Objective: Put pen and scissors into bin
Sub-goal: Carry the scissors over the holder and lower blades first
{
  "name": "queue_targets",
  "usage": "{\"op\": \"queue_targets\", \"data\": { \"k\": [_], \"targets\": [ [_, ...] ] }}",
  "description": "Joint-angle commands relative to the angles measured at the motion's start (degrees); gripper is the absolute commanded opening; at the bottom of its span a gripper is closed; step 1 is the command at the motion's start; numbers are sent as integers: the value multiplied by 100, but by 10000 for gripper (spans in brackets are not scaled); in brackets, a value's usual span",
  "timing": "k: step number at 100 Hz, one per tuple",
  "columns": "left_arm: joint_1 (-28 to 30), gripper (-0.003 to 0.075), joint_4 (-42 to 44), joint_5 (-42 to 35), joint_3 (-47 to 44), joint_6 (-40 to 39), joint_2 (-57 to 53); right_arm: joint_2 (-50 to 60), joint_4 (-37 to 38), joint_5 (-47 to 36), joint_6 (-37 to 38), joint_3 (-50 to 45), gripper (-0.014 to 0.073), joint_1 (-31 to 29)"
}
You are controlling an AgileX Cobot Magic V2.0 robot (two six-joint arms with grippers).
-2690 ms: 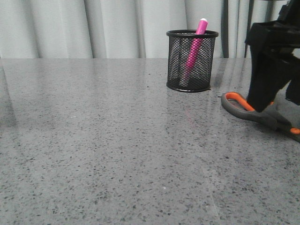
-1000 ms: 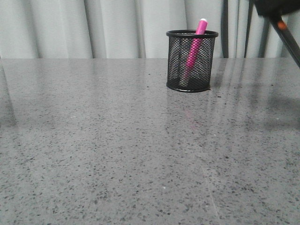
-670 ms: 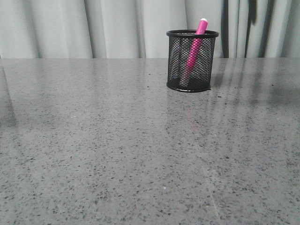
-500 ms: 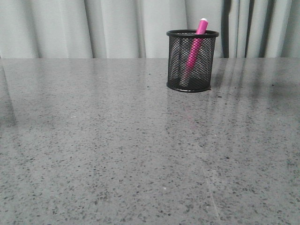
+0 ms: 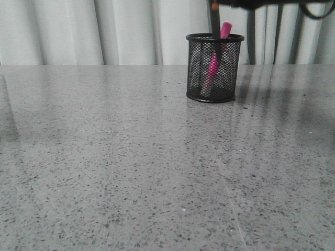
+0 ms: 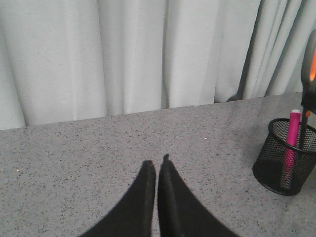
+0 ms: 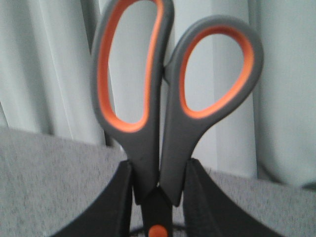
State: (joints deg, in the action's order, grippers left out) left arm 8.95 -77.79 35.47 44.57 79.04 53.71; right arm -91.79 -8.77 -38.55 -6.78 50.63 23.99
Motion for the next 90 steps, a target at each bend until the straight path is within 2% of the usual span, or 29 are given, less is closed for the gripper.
{"op": "queue_targets", "data": {
  "k": [1,62,71,90],
  "targets": [
    [-39,-19,-314,-37,152,21,-76,143,40,-675,-47,72,-76,-6],
    [-39,-19,-314,-37,152,21,-76,95,40,-1066,-47,-498,-59,-6],
    [-39,-19,-314,-37,152,21,-76,95,40,-1066,-47,-498,19,-6],
    [-39,-19,-314,-37,152,21,-76,111,40,-1116,-47,-498,274,-6]
  ]
}}
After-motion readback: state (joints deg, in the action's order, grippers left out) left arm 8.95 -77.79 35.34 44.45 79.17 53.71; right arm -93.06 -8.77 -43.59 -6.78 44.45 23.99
